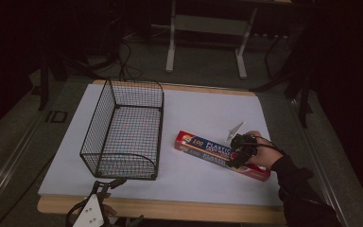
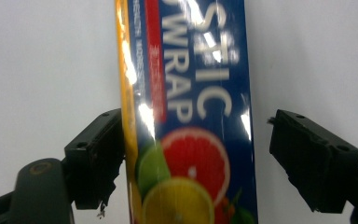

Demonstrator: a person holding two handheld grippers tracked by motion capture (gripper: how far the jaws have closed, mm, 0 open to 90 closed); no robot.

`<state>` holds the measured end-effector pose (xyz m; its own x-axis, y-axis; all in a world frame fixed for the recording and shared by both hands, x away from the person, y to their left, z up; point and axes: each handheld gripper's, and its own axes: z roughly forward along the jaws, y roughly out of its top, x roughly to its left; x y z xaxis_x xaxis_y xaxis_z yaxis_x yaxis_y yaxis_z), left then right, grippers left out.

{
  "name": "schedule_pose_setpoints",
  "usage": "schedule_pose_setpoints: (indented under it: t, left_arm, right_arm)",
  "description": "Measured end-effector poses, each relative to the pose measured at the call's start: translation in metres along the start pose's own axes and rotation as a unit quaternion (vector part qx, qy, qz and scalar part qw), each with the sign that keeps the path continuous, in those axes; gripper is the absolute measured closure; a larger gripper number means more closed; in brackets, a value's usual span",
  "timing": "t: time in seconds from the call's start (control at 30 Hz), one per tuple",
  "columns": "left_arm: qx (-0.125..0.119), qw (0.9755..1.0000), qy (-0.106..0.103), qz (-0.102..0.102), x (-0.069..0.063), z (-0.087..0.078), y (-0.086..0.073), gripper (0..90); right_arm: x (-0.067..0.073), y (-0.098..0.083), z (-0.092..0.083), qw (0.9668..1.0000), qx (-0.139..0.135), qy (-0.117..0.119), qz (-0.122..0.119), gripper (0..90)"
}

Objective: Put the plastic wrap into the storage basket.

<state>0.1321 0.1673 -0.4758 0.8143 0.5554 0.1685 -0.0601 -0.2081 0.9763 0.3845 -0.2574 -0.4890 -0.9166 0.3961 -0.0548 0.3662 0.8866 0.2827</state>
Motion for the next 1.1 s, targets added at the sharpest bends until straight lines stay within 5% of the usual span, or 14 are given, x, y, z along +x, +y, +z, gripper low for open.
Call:
schedule_pose_setpoints:
  t: [0.93, 1.1]
  left_arm:
    - [0.002, 1.0, -0.001, 0.0, 0.0, -0.001, 0.0, 0.1]
    - [0.004, 1.0, -0.002, 0.0, 0.0, -0.001, -0.001, 0.1]
  right_arm:
    - [0.0, 0.039, 0.021, 0.9993, 0.031, 0.018, -0.005, 22.2]
    - [0.001, 0.041, 0.021, 0.999, 0.037, 0.026, -0.007, 28.9]
